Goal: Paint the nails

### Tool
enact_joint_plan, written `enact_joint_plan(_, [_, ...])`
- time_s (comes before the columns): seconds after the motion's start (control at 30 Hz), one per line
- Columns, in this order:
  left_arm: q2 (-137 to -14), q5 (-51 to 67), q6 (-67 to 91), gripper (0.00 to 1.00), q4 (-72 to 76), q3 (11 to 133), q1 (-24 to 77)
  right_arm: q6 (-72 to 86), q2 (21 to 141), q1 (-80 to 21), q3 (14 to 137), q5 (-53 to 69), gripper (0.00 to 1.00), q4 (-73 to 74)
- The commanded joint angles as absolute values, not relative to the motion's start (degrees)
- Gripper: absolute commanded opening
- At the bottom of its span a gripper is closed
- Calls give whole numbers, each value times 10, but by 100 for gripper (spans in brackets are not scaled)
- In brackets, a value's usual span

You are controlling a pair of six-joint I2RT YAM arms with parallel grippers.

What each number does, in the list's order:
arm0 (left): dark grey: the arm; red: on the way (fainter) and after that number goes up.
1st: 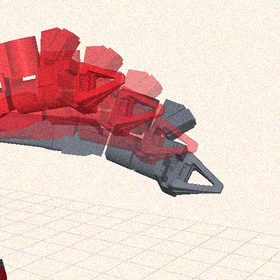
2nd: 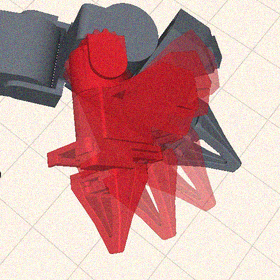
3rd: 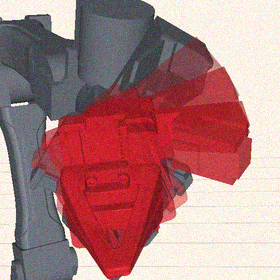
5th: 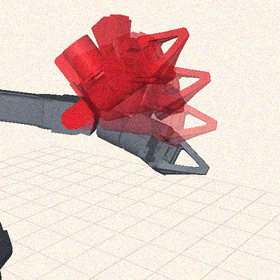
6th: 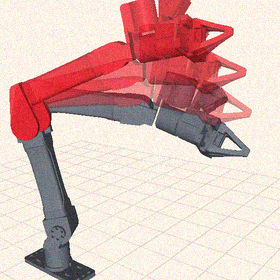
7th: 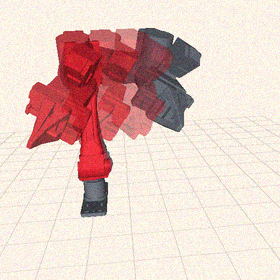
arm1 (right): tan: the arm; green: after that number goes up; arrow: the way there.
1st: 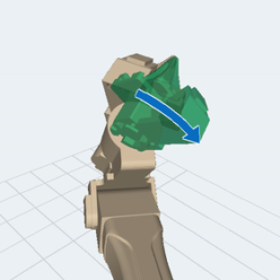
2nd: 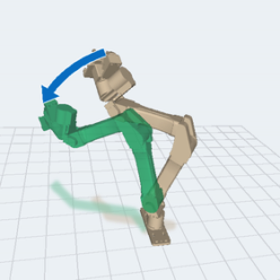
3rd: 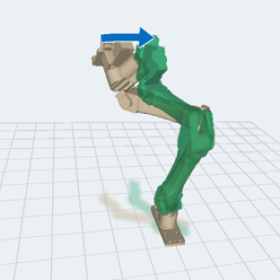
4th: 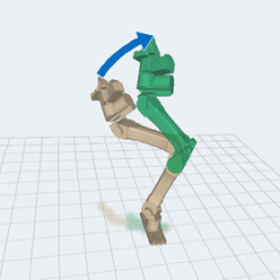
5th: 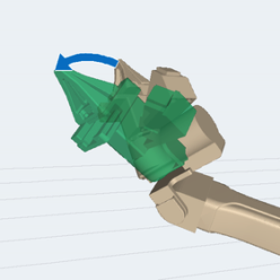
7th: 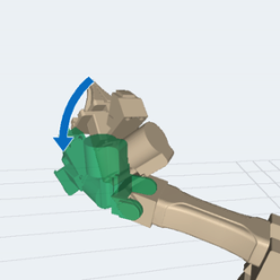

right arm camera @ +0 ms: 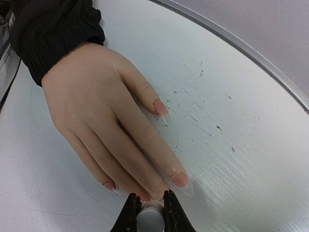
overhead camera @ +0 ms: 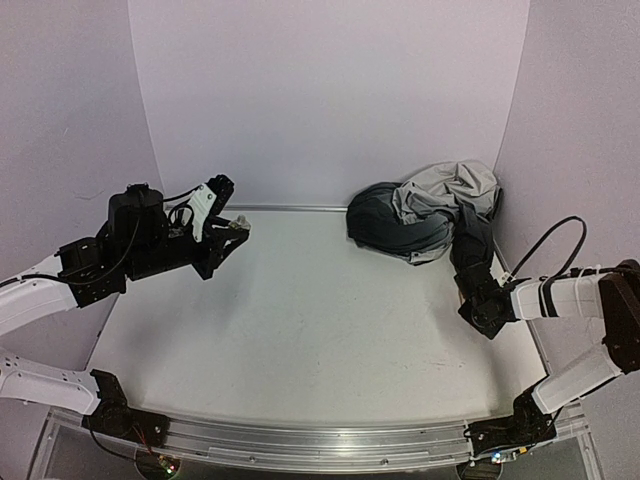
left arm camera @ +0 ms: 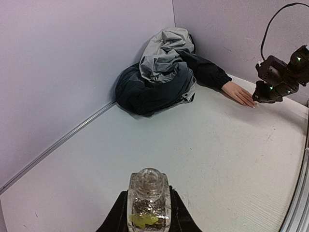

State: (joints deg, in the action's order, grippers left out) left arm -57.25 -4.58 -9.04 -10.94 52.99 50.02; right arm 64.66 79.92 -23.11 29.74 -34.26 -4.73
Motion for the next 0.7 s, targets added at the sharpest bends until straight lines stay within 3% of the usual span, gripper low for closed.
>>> enact_joint_plan(0.0, [-559, -38, -88, 0, -77, 532, 497, 645, 777, -228, 298, -351, 0, -21])
enact_joint_plan(0.67, [-563, -35, -88, 0, -77, 535, 497, 610, 727, -228, 276, -347, 0, -51])
